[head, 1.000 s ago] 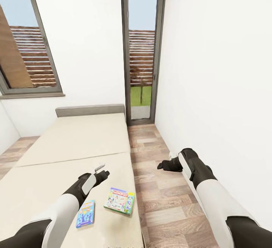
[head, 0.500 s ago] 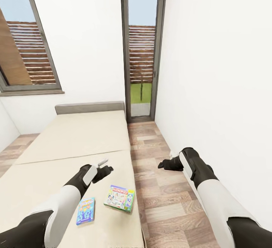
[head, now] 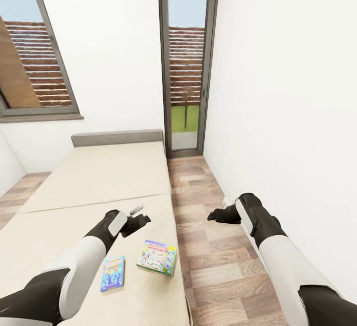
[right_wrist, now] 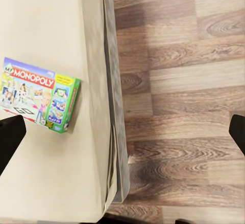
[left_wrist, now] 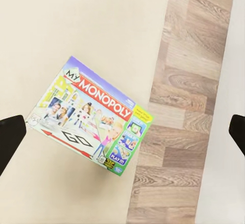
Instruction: Put all the toys in the child's room - the three board games (two on the bed and one on the table), the two jigsaw puzzles on the table, and the tennis ball on the table - inside the toy box on the table in the child's room.
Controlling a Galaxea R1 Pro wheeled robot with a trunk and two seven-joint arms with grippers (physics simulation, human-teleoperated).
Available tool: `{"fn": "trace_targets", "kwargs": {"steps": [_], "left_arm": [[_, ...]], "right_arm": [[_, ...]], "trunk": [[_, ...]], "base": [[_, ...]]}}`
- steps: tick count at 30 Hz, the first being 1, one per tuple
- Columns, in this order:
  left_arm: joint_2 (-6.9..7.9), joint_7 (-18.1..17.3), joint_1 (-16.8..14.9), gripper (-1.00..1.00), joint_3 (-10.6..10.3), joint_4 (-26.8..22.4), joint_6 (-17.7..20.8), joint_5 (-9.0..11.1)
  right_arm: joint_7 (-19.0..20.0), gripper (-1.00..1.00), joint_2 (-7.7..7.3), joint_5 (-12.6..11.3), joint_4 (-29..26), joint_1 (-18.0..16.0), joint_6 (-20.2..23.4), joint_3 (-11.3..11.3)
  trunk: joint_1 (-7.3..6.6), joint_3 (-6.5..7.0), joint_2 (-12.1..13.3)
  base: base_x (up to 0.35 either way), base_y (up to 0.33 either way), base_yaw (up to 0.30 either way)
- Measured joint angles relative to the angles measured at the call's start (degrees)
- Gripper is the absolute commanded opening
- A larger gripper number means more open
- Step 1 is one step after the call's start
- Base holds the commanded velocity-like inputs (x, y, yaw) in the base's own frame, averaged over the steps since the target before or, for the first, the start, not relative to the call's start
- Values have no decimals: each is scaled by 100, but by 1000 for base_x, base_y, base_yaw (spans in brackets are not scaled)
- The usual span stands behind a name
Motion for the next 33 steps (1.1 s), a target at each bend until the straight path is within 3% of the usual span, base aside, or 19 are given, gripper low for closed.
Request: {"fn": "trace_targets", "kwargs": {"steps": [15, 33], "left_arm": [[9, 31, 6, 100, -17, 4, -7, 46], [10, 103, 13, 100, -90, 4, -148, -52]], "right_arm": [[3, 100, -8, -3, -38, 6, 6, -2], [2, 100, -10, 1, -300, 13, 138, 6]], "trunk": [[0, -141, 0], [0, -310, 0]], "base": [[0, 0, 0], [0, 0, 0]]}}
